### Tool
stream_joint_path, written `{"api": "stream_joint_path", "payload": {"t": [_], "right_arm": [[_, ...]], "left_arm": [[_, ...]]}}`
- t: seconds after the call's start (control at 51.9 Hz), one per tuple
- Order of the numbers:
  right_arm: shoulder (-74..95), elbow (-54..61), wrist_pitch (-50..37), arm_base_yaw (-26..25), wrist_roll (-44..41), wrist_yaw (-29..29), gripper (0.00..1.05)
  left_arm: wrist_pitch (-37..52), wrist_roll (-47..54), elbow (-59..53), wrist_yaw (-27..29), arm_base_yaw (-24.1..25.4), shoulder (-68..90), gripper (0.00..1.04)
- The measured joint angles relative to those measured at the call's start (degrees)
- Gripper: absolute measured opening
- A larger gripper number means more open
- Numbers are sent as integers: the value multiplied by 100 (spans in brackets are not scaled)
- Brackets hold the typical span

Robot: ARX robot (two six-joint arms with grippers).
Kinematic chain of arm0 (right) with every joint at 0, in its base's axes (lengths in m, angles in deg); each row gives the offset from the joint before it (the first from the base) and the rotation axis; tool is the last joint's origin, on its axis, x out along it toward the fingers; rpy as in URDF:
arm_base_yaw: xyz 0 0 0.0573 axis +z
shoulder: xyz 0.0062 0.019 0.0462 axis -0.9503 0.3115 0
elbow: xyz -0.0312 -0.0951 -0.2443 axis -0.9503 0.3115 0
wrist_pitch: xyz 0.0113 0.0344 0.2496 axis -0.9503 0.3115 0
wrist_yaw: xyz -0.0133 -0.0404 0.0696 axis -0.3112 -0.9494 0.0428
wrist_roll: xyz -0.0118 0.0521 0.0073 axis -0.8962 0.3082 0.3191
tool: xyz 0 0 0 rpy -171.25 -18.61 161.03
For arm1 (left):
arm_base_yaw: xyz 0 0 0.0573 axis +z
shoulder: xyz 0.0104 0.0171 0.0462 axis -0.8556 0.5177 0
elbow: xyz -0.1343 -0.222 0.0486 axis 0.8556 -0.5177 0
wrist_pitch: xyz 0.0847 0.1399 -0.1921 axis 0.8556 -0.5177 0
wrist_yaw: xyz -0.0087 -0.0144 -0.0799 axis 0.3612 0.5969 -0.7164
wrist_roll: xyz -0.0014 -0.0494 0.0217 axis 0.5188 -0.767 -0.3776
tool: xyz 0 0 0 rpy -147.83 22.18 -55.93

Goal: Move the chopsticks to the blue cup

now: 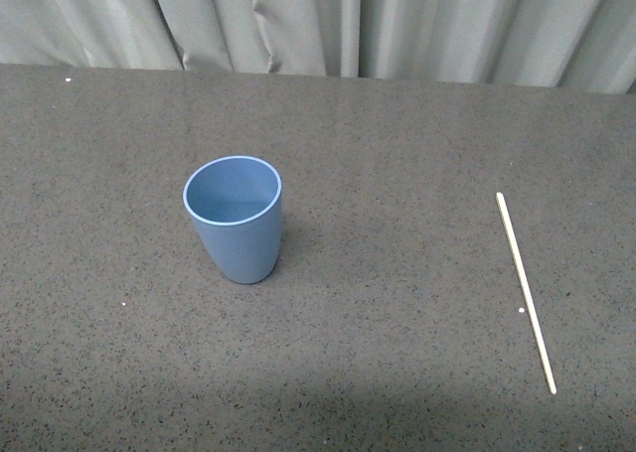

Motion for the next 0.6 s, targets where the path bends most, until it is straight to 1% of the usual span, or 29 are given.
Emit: {"api": "stream_joint_path", "payload": {"t": [0.598], "right_arm": [[0,0,0,0,2,0,95]], "left_arm": [[0,2,0,2,0,0,98]]}}
